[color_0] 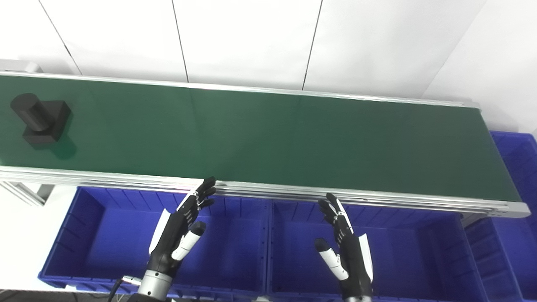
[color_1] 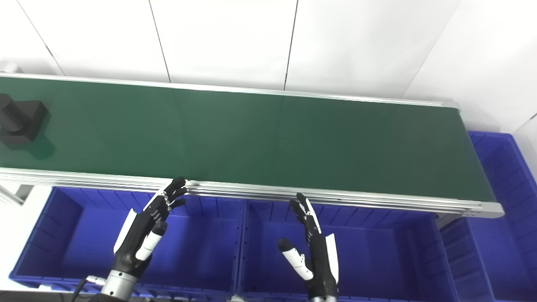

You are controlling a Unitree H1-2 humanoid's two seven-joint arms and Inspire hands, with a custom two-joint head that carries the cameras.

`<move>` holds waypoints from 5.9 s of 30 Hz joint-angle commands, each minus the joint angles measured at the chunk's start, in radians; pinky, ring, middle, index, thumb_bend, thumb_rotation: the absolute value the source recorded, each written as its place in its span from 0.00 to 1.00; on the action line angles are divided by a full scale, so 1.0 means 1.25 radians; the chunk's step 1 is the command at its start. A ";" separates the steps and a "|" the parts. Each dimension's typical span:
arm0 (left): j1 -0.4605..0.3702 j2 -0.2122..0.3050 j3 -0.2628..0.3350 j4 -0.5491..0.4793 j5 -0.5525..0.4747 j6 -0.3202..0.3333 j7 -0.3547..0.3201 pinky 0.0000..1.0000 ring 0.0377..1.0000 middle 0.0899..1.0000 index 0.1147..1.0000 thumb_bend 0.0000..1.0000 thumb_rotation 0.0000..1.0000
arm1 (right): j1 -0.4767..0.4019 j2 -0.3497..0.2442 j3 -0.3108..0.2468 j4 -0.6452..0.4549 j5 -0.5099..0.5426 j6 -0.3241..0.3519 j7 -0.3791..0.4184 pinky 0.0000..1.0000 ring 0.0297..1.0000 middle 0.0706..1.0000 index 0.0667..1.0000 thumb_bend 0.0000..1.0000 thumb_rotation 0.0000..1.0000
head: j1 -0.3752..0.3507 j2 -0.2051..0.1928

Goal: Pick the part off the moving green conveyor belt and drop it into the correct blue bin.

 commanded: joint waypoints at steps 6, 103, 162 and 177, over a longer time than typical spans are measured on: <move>-0.008 0.005 -0.003 -0.011 0.004 -0.025 -0.001 0.86 0.90 0.92 0.89 0.74 0.92 | 0.001 0.010 -0.014 -0.020 0.003 -0.037 0.012 0.89 0.88 0.87 0.93 0.78 0.80 | -0.001 0.003; -0.114 0.100 -0.320 0.144 0.078 -0.025 0.395 0.71 0.80 0.82 0.78 0.83 0.74 | -0.020 -0.030 0.032 0.047 0.011 -0.037 -0.127 0.90 0.88 0.86 0.93 0.71 0.83 | 0.244 -0.244; -0.059 0.097 -0.233 0.088 0.045 -0.025 0.252 0.85 0.90 0.91 0.87 0.72 0.85 | -0.309 0.057 -0.180 -0.111 -0.177 0.167 0.252 0.82 0.85 0.86 0.89 0.79 0.61 | 0.056 -0.152; -0.054 0.095 -0.199 0.093 0.018 -0.025 0.206 0.90 0.93 0.93 0.89 0.66 0.90 | -0.497 0.126 -0.156 0.110 -0.295 0.260 0.239 0.76 0.85 0.90 0.91 0.88 0.60 | -0.041 -0.160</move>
